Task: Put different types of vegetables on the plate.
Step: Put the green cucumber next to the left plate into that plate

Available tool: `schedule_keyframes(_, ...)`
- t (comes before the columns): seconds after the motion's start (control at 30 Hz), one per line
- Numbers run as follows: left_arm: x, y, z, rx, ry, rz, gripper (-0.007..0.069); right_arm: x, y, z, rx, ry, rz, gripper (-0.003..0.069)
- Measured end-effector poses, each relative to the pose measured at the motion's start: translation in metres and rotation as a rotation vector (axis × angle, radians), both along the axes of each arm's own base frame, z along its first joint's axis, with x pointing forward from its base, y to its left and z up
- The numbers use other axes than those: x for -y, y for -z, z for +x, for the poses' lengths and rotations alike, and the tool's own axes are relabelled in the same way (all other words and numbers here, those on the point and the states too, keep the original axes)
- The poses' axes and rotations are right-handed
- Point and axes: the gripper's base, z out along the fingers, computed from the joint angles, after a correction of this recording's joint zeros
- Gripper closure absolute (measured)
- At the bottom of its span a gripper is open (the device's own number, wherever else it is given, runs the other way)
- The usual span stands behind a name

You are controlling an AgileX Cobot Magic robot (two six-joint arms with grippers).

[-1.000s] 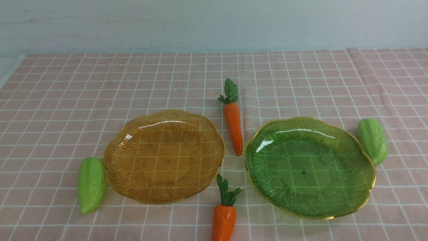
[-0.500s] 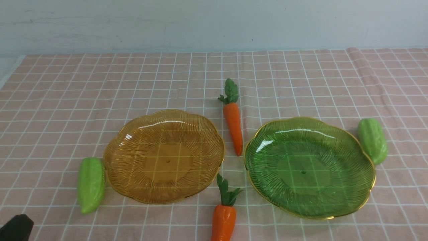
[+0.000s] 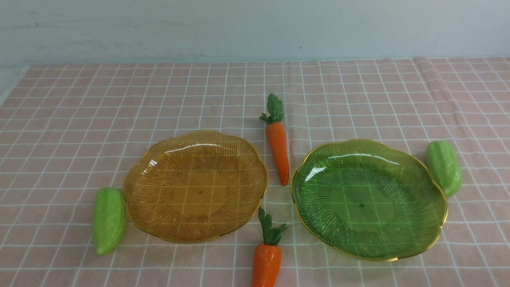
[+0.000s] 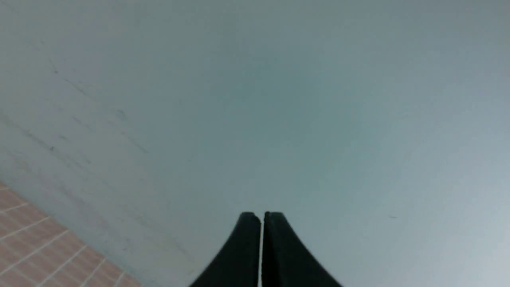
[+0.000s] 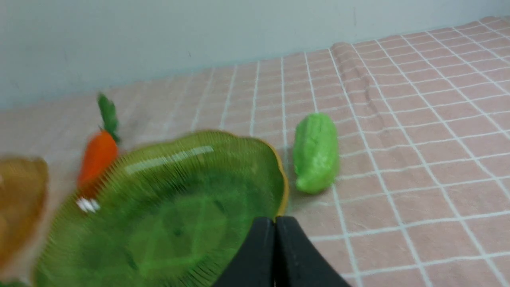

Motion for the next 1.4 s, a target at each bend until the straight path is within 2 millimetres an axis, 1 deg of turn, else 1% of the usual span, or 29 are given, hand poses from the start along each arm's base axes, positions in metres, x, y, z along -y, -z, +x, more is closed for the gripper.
schedule_keyframes(0.07,0.002,-0.014,-0.003,0.012,0.034,-0.01,0.0627,0.0,-0.003,0.0,0.028,0.011,0.158,0.0674)
schedule_keyframes(0.1,0.007,-0.031,-0.007,0.004,0.084,0.007,0.0627,0.001,-0.004,0.0,0.037,0.014,0.23,0.0674)
schedule_keyframes(0.17,0.014,-0.052,-0.014,-0.039,0.141,0.094,0.0627,0.001,-0.006,0.0,0.044,0.015,0.326,0.0674)
schedule_keyframes(0.2,0.015,-0.054,-0.013,-0.051,0.146,0.11,0.0627,0.001,-0.006,0.0,0.046,0.016,0.335,0.0674)
schedule_keyframes(0.23,0.02,-0.071,-0.015,-0.115,0.184,0.196,0.0628,0.001,-0.006,0.0,0.049,0.016,0.382,0.0674)
schedule_keyframes(0.27,0.022,-0.071,-0.015,-0.143,0.198,0.214,0.0628,0.001,-0.006,0.0,0.05,0.016,0.394,0.0674)
schedule_keyframes(0.33,0.032,-0.086,0.0,-0.387,0.296,0.339,0.0628,0.001,-0.007,0.0,0.055,0.019,0.438,0.0674)
schedule_keyframes(0.4,0.038,-0.085,0.02,-0.667,0.384,0.42,0.0628,0.001,-0.007,0.0,0.057,0.02,0.45,0.0674)
schedule_keyframes(0.43,0.039,-0.082,0.031,-0.778,0.402,0.453,0.0628,0.001,-0.007,0.0,0.057,0.02,0.453,0.0674)
schedule_keyframes(0.47,0.039,-0.08,0.037,-0.852,0.417,0.471,0.0628,0.001,-0.007,0.0,0.057,0.02,0.453,0.0674)
schedule_keyframes(0.53,0.038,-0.071,0.058,-1.028,0.434,0.518,0.0628,0.001,-0.007,0.0,0.057,0.02,0.453,0.0674)
schedule_keyframes(0.57,0.037,-0.061,0.075,-1.16,0.445,0.543,0.0628,0.001,-0.007,0.0,0.057,0.02,0.454,0.0674)
schedule_keyframes(0.63,0.036,-0.047,0.098,-1.304,0.458,0.544,0.0628,-0.001,-0.005,0.0,0.03,-0.001,0.458,0.0674)
schedule_keyframes(0.7,0.037,-0.033,0.117,-1.397,0.475,0.528,0.0628,-0.008,-0.005,-0.001,-0.03,-0.066,0.438,0.0674)
schedule_keyframes(0.73,0.038,-0.026,0.126,-1.437,0.485,0.524,0.0628,-0.011,-0.01,-0.003,-0.043,-0.103,0.409,0.0674)
schedule_keyframes(0.77,0.039,-0.02,0.135,-1.472,0.491,0.522,0.0628,-0.015,-0.021,-0.006,-0.042,-0.144,0.357,0.0674)
schedule_keyframes(0.83,0.039,-0.012,0.15,-1.509,0.497,0.519,0.0628,-0.018,-0.04,-0.01,-0.029,-0.191,0.286,0.0674)
schedule_keyframes(0.93,0.04,-0.005,0.173,-1.537,0.491,0.533,0.0628,-0.025,-0.078,-0.011,-0.07,-0.272,0.141,0.0674)
schedule_keyframes(1.0,0.04,-0.002,0.184,-1.542,0.485,0.544,0.0626,-0.03,-0.103,-0.005,-0.168,-0.341,0.008,0.0674)
schedule_keyframes(1.07,0.039,0.003,0.196,-1.546,0.471,0.572,0.0613,-0.034,-0.122,0.005,-0.325,-0.436,-0.138,0.0674)
schedule_keyframes(1.1,0.038,0.004,0.201,-1.535,0.459,0.591,0.0599,-0.034,-0.128,0.009,-0.381,-0.467,-0.184,0.0673)
schedule_keyframes(1.17,0.037,0.008,0.209,-1.527,0.445,0.615,0.0564,-0.035,-0.136,0.016,-0.452,-0.515,-0.248,0.0673)
schedule_keyframes(1.23,0.037,0.013,0.215,-1.515,0.437,0.626,0.0512,-0.036,-0.138,0.022,-0.484,-0.546,-0.273,0.0673)
schedule_keyframes(1.27,0.037,0.016,0.218,-1.51,0.434,0.63,0.0473,-0.036,-0.138,0.023,-0.493,-0.557,-0.276,0.0673)
schedule_keyframes(1.33,0.037,0.023,0.225,-1.507,0.425,0.619,0.0366,-0.037,-0.138,0.023,-0.496,-0.565,-0.276,0.0673)
schedule_keyframes(1.4,0.038,0.031,0.229,-1.523,0.422,0.598,0.0288,-0.037,-0.138,0.023,-0.493,-0.568,-0.279,0.0673)
